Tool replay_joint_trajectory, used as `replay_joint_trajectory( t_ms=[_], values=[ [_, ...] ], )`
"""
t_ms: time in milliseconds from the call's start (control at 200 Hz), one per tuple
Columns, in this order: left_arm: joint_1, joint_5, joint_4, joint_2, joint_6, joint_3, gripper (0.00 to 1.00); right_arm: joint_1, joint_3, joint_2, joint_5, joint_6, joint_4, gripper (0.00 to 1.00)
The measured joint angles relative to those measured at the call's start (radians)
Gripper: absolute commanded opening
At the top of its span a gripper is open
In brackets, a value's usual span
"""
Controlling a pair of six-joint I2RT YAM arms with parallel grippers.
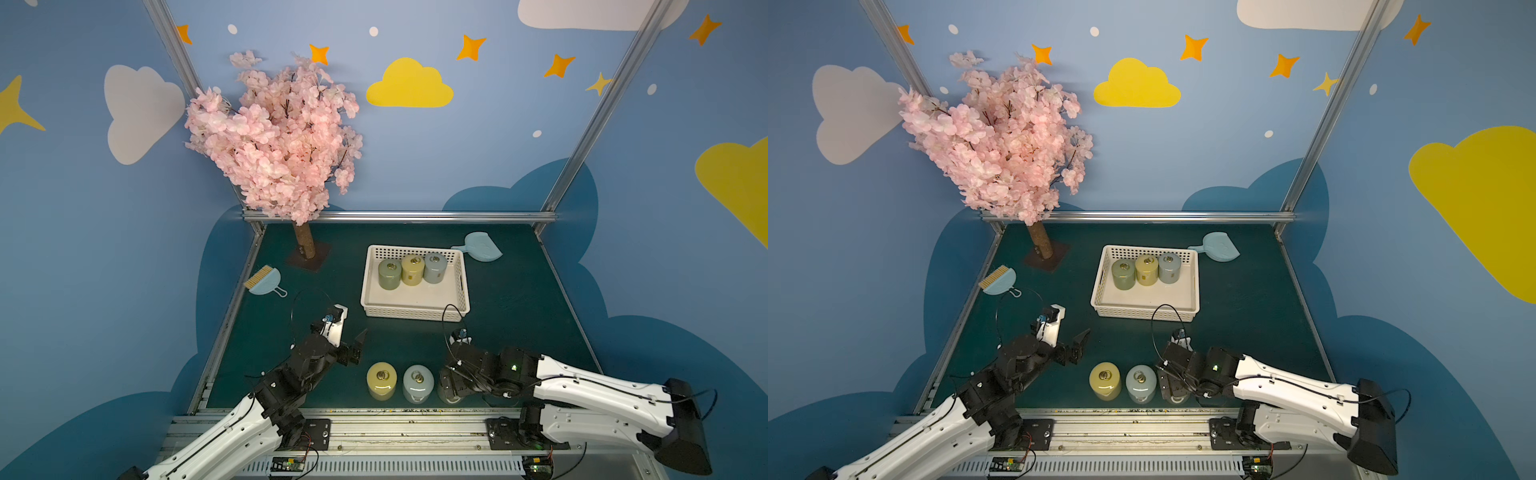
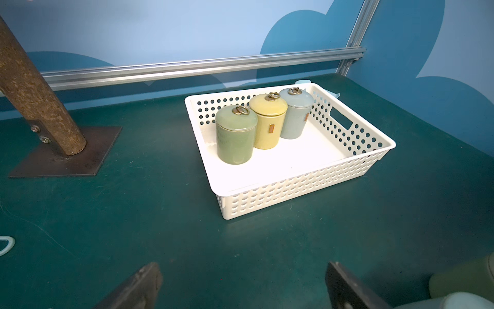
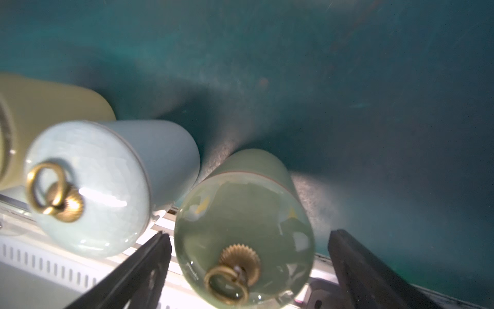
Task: Take the tea canister out of the basket
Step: Place the tea canister at the center of the board.
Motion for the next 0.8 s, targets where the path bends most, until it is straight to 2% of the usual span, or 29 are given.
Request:
replay_joint_trajectory(
  t_ms=[190,365,616,801],
  values=[
    [0.000,0.013,0.012,-0.004,0.000,-0.009,1.00,-0.032,0.018,-0.099,0.058,-0.052,-0.005,0.98],
    [0.000,0.035,0.034,0.021,0.001,-0.010,1.00,-0.143,0.073,-0.125,0.054,-0.152,-0.005,0.98],
    [0.005,0.038,0.053,0.087,-0.004,-0.005,1.00,-0.332,0.152,-0.054,-0.006,-0.343,0.011,0.98],
    [0.049,0.042,0.082,0.169,-0.031,0.023,1.00,-0.458,0.198,0.027,-0.071,-0.468,0.068,0.98]
  ],
)
